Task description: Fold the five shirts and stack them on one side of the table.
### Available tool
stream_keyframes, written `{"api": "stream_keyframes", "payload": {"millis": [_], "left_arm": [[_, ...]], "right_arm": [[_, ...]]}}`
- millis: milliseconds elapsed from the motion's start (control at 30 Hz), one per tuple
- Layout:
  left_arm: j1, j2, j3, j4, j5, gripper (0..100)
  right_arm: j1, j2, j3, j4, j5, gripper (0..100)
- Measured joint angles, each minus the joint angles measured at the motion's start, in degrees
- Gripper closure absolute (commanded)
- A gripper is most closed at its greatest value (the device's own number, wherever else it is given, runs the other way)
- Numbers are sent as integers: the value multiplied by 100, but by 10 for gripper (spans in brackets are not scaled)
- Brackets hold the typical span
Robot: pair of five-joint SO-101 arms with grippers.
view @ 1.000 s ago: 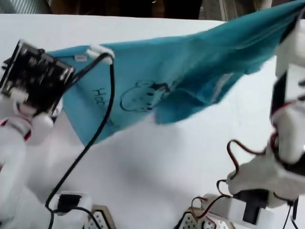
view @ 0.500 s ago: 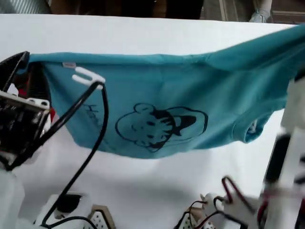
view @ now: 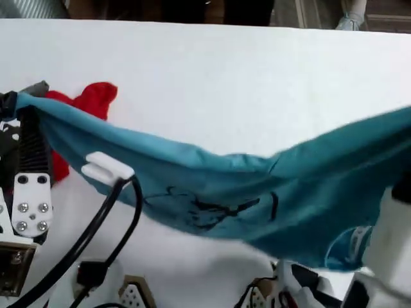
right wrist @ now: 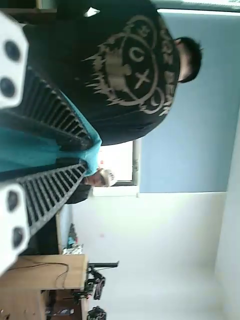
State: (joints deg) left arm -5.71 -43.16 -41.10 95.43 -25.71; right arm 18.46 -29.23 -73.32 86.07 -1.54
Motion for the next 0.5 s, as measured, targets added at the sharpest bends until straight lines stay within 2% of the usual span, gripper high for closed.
{"api": "stream_keyframes", "payload": {"millis": [500], "left_arm": [[0,0,273,-53,0,976]], "right_arm": [[0,-35,976,-9,62,978]]}}
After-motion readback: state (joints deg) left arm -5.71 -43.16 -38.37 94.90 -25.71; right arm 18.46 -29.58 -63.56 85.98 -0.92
